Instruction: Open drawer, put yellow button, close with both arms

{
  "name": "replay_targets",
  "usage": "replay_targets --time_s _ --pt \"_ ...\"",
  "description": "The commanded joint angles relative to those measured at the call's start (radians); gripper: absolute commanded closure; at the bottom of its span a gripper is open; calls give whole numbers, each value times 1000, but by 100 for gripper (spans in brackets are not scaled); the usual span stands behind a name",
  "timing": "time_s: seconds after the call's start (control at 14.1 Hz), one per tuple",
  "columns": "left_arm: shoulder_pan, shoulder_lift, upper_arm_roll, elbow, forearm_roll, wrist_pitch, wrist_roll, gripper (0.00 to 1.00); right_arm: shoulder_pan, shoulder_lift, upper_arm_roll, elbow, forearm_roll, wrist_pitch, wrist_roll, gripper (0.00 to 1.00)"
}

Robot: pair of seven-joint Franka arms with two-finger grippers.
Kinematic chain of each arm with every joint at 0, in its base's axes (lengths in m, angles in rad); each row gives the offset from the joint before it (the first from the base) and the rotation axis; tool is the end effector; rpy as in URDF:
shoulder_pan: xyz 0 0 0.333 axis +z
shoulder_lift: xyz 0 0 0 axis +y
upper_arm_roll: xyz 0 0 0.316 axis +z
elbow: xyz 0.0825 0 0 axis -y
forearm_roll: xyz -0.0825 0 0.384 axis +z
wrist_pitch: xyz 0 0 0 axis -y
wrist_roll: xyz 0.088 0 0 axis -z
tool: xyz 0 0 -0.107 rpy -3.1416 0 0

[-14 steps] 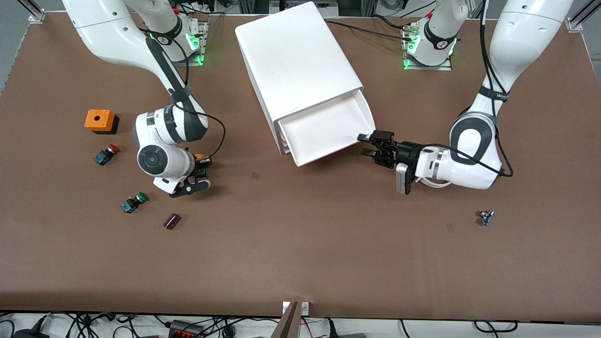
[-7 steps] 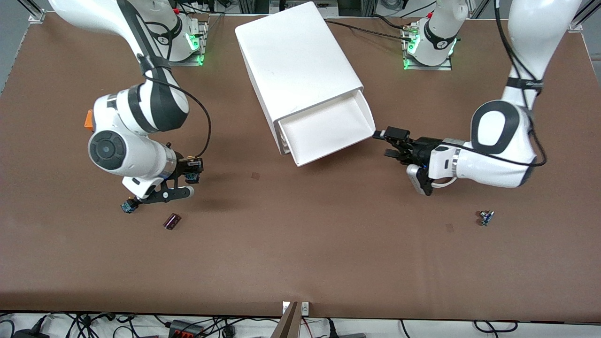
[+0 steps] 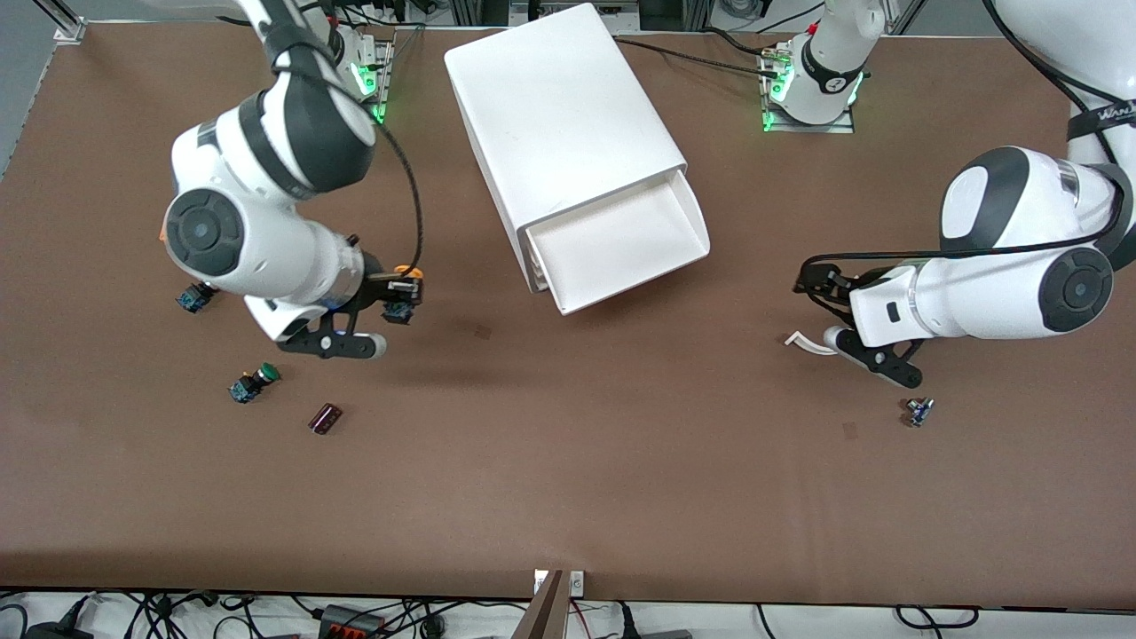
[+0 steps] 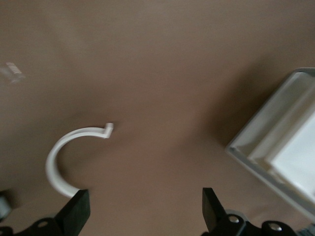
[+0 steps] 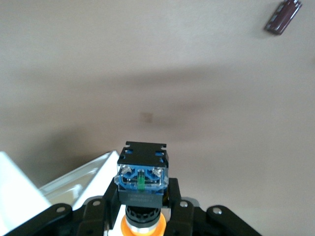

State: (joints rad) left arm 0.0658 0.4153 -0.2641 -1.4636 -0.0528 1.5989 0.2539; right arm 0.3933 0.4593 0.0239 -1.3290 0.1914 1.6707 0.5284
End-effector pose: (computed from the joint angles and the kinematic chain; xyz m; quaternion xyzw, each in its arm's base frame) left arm 0.6385 -0.1090 0.4324 0.9646 -0.2138 -0.1300 0.0833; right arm 0.6173 0.2906 0.4628 -0.9907 0.0712 0.0974 0.0622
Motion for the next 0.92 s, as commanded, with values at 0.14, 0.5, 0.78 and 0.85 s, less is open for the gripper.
replay_targets --time_s 0.14,0.5,0.78,0.85 --pt "-15 29 -7 109 188 -19 -16 0 62 2 -7 59 100 -22 310 100" --pt "2 43 5 117 185 -7 -126 0 165 27 -7 152 108 20 645 100" --pt "6 56 14 129 176 -2 -209 0 214 33 -7 151 109 81 792 100" --pt "6 56 14 129 176 -2 -223 0 235 44 -7 151 108 102 847 100"
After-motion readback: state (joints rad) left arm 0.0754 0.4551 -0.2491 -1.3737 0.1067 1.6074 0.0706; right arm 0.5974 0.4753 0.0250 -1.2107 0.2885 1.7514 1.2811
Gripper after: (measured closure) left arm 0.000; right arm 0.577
